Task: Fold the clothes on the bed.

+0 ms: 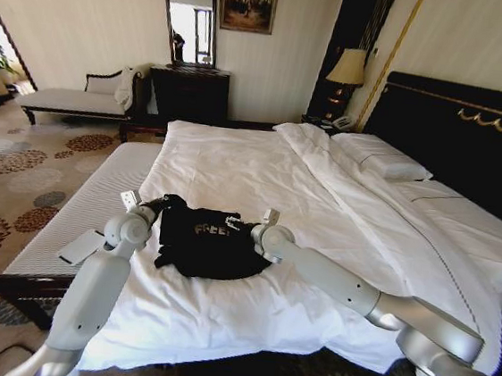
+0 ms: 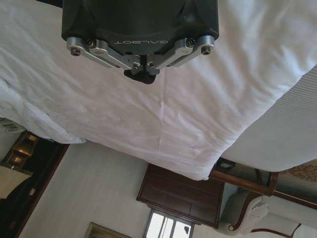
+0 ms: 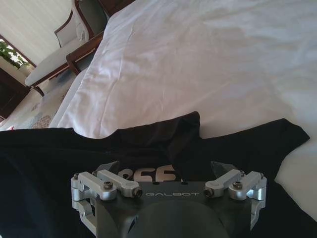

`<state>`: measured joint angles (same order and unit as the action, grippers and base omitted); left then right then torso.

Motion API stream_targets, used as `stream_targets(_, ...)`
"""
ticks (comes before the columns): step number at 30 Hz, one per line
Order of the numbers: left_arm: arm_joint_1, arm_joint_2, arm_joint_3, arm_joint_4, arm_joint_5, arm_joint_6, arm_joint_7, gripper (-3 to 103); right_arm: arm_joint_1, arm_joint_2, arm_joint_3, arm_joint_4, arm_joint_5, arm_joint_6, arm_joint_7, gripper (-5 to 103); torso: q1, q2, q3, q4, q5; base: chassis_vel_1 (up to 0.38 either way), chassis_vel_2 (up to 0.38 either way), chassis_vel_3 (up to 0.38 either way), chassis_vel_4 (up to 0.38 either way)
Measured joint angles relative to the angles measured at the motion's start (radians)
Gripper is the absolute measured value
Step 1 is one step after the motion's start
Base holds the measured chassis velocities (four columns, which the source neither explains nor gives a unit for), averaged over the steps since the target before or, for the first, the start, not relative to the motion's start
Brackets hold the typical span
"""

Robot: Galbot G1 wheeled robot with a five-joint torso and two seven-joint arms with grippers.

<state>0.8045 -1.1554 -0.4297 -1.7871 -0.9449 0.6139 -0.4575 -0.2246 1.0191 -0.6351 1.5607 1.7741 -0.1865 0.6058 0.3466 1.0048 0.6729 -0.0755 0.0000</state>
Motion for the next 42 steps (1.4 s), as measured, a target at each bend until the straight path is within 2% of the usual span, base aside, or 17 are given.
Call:
stream_targets(6,-0.008,-0.007,0.014,0.003,0.005,0.0,0.002,0,0.004,0.047,0.0,-0.055,-0.009,-0.009,-0.005,100,0.0,0.0,0.0,0.0001,-0.0001,0.0,0.0,0.0,0.0)
stream_targets(13,-0.012,-0.004,0.018,0.003,0.003,0.0,0.002,0,0.029,0.11,-0.023,-0.159,-0.113,-0.017,-0.057,100,0.0,0.0,0.0,0.0003,-0.0001,0.0,0.0,0.0,0.0)
stream_targets(24,0.001,0.003,0.012,-0.007,0.0,0.0,0.002,0,0.041,0.13,-0.028,-0.201,-0.137,-0.039,-0.05,100,0.0,0.0,0.0,0.0001,0.0,0.0,0.0,0.0,0.0)
stream_targets(26,0.004,0.004,0.012,-0.008,0.0,0.0,0.002,0,0.043,0.133,-0.028,-0.21,-0.143,-0.04,-0.051,103,0.0,0.0,0.0,0.0001,0.0,0.0,0.0,0.0,0.0)
stream_targets(28,0.007,0.004,0.011,-0.009,0.001,0.0,0.002,0,0.047,0.137,-0.028,-0.226,-0.147,-0.042,-0.054,100,0.0,0.0,0.0,0.0002,0.0,0.0,0.0,0.0,0.0)
stream_targets(30,0.009,0.004,0.011,-0.009,0.002,0.0,0.001,0,0.051,0.139,-0.027,-0.241,-0.147,-0.046,-0.055,90,0.0,0.0,0.0,0.0002,-0.0001,0.0,0.0,0.0,0.0)
stream_targets(31,0.009,0.004,0.011,-0.009,0.002,0.0,0.001,0,0.051,0.139,-0.027,-0.241,-0.147,-0.046,-0.055,90,0.0,0.0,0.0,0.0002,-0.0001,0.0,0.0,0.0,0.0)
stream_targets(33,0.009,0.004,0.011,-0.007,0.003,0.0,0.001,0,0.051,0.135,-0.028,-0.244,-0.148,-0.048,-0.055,79,0.0,0.0,0.0,0.0002,0.0,0.0,0.0,0.0,0.0)
stream_targets(36,0.007,0.005,0.014,-0.003,0.003,0.0,0.001,0,0.051,0.129,-0.029,-0.244,-0.151,-0.048,-0.055,74,0.0,0.0,0.0,0.0001,0.0,0.0,0.0,0.0,0.0)
stream_targets(37,0.005,0.005,0.015,-0.002,0.004,0.0,0.001,0,0.051,0.128,-0.029,-0.244,-0.154,-0.048,-0.055,63,0.0,0.0,0.0,0.0001,0.0,0.0,0.0,0.0,0.0)
stream_targets(38,0.003,0.005,0.017,0.0,0.004,0.0,0.001,0,0.051,0.127,-0.029,-0.246,-0.158,-0.048,-0.055,57,0.0,0.0,0.0,0.0001,0.0,0.0,0.0,0.0,0.0)
stream_targets(40,0.003,0.005,0.017,0.001,0.004,0.0,0.001,0,0.051,0.127,-0.029,-0.248,-0.16,-0.048,-0.056,57,0.0,0.0,0.0,0.0001,0.0,0.0,0.0,0.0,0.0)
stream_targets(42,0.001,0.003,0.02,0.005,0.004,0.0,0.001,0,0.052,0.123,-0.03,-0.254,-0.167,-0.047,-0.061,47,0.0,0.0,0.0,0.0002,0.0,0.0,0.0,0.0,0.0)
